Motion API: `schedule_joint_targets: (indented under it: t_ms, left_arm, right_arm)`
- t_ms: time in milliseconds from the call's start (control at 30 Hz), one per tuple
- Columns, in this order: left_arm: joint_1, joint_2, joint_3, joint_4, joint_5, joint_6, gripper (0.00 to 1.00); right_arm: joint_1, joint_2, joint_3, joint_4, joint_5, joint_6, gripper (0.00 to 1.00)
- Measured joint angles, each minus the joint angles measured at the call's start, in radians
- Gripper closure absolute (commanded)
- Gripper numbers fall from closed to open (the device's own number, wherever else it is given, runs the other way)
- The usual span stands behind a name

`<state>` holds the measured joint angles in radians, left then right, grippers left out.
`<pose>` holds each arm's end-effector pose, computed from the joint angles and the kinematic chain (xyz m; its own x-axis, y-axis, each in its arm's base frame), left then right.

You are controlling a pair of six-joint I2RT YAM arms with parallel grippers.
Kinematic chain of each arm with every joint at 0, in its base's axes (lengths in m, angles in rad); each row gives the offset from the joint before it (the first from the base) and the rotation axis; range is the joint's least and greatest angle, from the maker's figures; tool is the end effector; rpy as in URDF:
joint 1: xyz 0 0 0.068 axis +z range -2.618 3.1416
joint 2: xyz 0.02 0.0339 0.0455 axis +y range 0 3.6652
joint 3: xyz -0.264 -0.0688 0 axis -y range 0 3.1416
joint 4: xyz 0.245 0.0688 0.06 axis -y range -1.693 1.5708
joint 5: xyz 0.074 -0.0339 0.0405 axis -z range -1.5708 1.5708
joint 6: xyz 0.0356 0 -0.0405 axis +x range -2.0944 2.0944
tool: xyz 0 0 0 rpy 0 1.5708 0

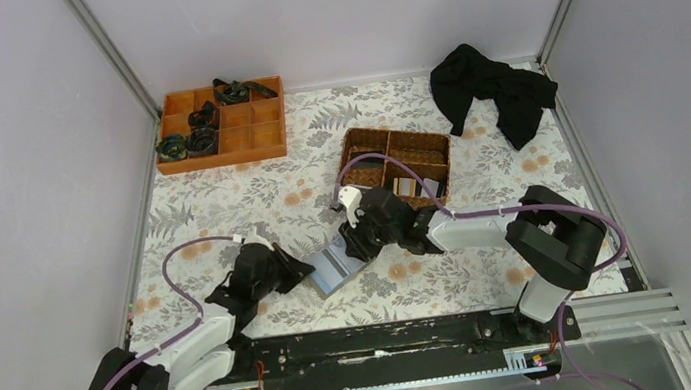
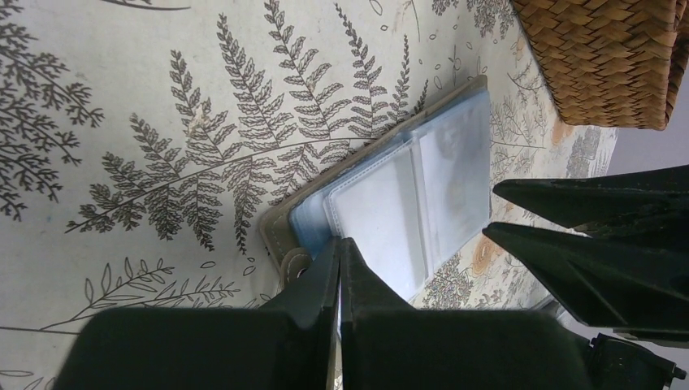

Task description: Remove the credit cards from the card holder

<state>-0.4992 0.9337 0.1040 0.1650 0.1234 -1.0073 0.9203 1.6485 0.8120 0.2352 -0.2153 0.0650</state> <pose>0.1372 -0.0798 0.1180 -0.7628 -0.5396 -0.3562 -0.1586 0.6903 -0.7060 0.1992 0.2743 0.1735 -0.3993 -0.4199 -0.8150 -0.8600 0.4797 0.1742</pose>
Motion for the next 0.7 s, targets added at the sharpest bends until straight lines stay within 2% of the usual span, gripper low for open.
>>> schedule_joint_targets:
  t_ms: [300,500,700]
  left_arm:
    - [-0.004,0.021,0.014,0.002,0.000,0.002,1.00]
    - [-0.004,0.021,0.017,-0.001,0.000,0.006,1.00]
    - [-0.005,0.028,0.027,-0.003,0.001,0.013,1.00]
  right_arm:
    - [0.000,0.026,0.032,-0.038,0.073,0.006,0.66]
    - [0.000,0.081,0.057,-0.059,0.113,0.015,0.89]
    - [0.000,0.112,0.089,-0.061,0.118,0.023,0.96]
